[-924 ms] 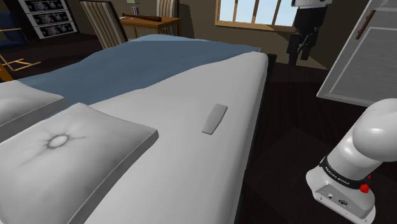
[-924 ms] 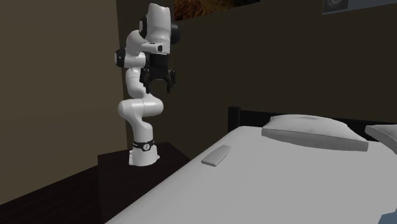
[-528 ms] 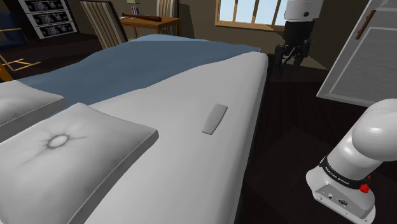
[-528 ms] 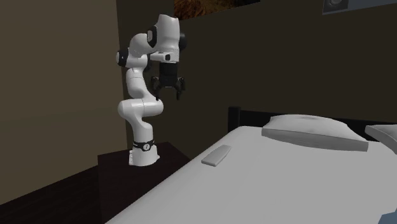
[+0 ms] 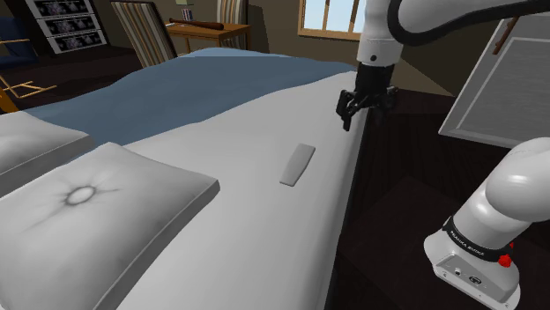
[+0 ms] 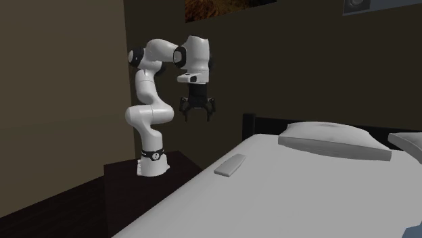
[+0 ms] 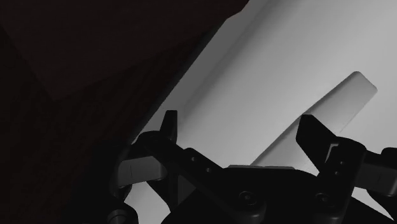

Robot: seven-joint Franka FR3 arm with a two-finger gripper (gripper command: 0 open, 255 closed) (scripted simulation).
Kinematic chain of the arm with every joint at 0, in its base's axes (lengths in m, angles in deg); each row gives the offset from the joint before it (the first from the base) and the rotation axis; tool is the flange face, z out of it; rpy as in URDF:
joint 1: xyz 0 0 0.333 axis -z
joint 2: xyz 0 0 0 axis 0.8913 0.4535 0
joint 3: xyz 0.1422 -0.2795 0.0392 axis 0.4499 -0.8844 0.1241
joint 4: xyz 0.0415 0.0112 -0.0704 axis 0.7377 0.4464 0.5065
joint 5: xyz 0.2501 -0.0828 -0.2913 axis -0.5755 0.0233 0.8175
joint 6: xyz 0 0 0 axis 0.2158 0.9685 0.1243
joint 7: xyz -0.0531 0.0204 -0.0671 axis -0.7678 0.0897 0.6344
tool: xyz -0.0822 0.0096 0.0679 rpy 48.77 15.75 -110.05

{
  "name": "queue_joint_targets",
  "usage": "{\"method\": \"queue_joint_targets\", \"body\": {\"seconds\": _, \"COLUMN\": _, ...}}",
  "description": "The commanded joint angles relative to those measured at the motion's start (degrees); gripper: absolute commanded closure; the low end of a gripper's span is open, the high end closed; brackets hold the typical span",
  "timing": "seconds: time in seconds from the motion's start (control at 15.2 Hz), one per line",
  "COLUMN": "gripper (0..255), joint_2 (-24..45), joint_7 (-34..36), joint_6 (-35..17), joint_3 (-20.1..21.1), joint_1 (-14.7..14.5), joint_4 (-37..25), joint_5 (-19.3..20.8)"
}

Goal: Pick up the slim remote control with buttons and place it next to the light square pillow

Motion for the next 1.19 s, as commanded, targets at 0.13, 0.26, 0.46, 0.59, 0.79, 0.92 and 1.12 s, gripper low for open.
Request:
{"method": "queue_joint_targets", "body": {"seconds": 0.13, "gripper": 0, "joint_2": 5.8, "joint_7": 12.0, "joint_6": -8.0, "joint_3": 6.4, "joint_1": 1.8, "joint_4": 0.0, "joint_5": -2.3}}
{"method": "queue_joint_targets", "body": {"seconds": 0.26, "gripper": 0, "joint_2": 9.5, "joint_7": 17.8, "joint_6": -11.9, "joint_3": 9.4, "joint_1": 3.2, "joint_4": -0.7, "joint_5": -2.5}}
{"method": "queue_joint_targets", "body": {"seconds": 0.46, "gripper": 0, "joint_2": 15.8, "joint_7": 27.0, "joint_6": -17.7, "joint_3": 13.9, "joint_1": 5.6, "joint_4": -2.5, "joint_5": -1.4}}
{"method": "queue_joint_targets", "body": {"seconds": 0.59, "gripper": 0, "joint_2": 20.5, "joint_7": 33.6, "joint_6": -21.3, "joint_3": 16.7, "joint_1": 7.5, "joint_4": -4.1, "joint_5": 0.6}}
{"method": "queue_joint_targets", "body": {"seconds": 0.79, "gripper": 0, "joint_2": 28.3, "joint_7": 44.5, "joint_6": -26.1, "joint_3": 20.4, "joint_1": 10.3, "joint_4": -7.2, "joint_5": 5.6}}
{"method": "queue_joint_targets", "body": {"seconds": 0.92, "gripper": 0, "joint_2": 33.0, "joint_7": 51.2, "joint_6": -28.3, "joint_3": 21.9, "joint_1": 11.5, "joint_4": -9.3, "joint_5": 9.6}}
{"method": "queue_joint_targets", "body": {"seconds": 1.12, "gripper": 0, "joint_2": 34.8, "joint_7": 52.3, "joint_6": -30.7, "joint_3": 21.9, "joint_1": 11.3, "joint_4": -8.3, "joint_5": 11.1}}
